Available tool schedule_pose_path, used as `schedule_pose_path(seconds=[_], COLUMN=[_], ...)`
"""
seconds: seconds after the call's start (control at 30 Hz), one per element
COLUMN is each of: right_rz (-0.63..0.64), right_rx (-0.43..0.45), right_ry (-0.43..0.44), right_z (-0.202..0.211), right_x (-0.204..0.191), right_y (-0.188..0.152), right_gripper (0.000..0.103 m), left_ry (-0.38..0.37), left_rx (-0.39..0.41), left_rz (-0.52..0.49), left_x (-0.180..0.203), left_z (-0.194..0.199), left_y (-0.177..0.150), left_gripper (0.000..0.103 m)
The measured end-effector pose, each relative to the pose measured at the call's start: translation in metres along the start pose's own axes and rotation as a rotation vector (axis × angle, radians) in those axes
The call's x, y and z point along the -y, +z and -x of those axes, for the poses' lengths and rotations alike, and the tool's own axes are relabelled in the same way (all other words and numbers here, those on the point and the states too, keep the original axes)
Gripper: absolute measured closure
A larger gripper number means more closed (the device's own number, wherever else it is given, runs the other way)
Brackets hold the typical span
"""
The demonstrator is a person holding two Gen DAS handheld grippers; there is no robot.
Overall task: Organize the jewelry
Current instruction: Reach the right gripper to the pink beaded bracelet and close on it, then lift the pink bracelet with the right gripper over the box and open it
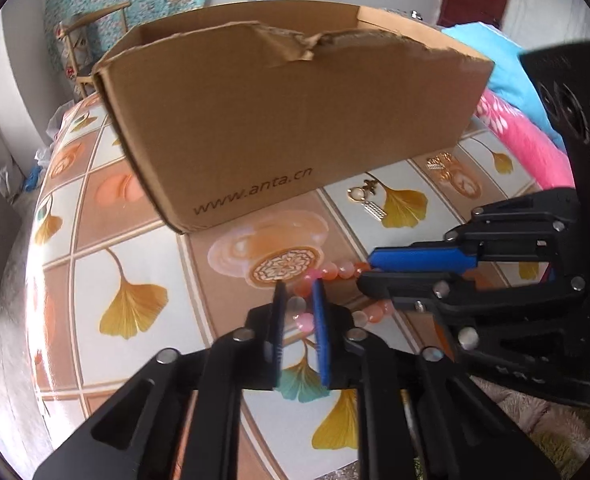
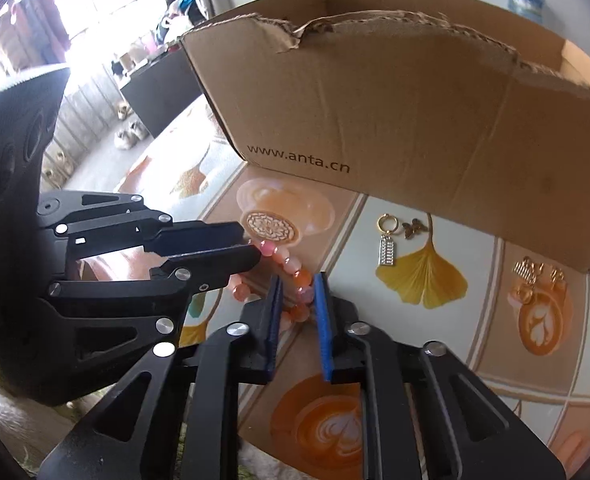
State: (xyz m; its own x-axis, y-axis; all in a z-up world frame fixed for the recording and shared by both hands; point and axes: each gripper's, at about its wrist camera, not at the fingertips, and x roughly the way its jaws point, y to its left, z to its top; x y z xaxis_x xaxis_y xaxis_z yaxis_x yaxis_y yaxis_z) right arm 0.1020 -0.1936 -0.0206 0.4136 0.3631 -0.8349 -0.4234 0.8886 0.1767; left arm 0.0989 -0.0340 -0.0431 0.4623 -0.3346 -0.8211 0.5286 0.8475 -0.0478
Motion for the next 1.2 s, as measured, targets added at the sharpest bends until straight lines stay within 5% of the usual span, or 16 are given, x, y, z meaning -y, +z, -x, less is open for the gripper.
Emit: schedule_pose_path(seconds=[0.27,0.5,0.8,0.93,1.2], right_rz=[-0.036,-0.017,0.115,0.111,0.005], right_rx=[0.028,0.152,0.365,0.297,-0.070], right_ry=[0.021,0.039,-0.034,-0.049,0.001], right_z=[0.003,0.055,0.135,0.123,0.031], right_x=[0.004,0.005,0.040,0.083,0.170], right_y=[0.000,0.011,0.082,0.129,0.201], right_gripper=[0.096,0.096,0.096,0.096,0.096], left_ry=[0.010,0.000,-0.025,-0.102,-0.157], left_rx=[0.059,0.181,0.403,0.297,-0.065], left_rz=[-0.005,-0.012,-0.134,-0.117,-0.020], left_x=[0.002,0.004,0.011,0.002,-0.012], left_z=[0.015,0.068,0.136,0.100,-0.041], left_y=[0.002,0.024,0.118,0.187,0.270], left_gripper=[0.094,0.094,0.094,0.094,0.094])
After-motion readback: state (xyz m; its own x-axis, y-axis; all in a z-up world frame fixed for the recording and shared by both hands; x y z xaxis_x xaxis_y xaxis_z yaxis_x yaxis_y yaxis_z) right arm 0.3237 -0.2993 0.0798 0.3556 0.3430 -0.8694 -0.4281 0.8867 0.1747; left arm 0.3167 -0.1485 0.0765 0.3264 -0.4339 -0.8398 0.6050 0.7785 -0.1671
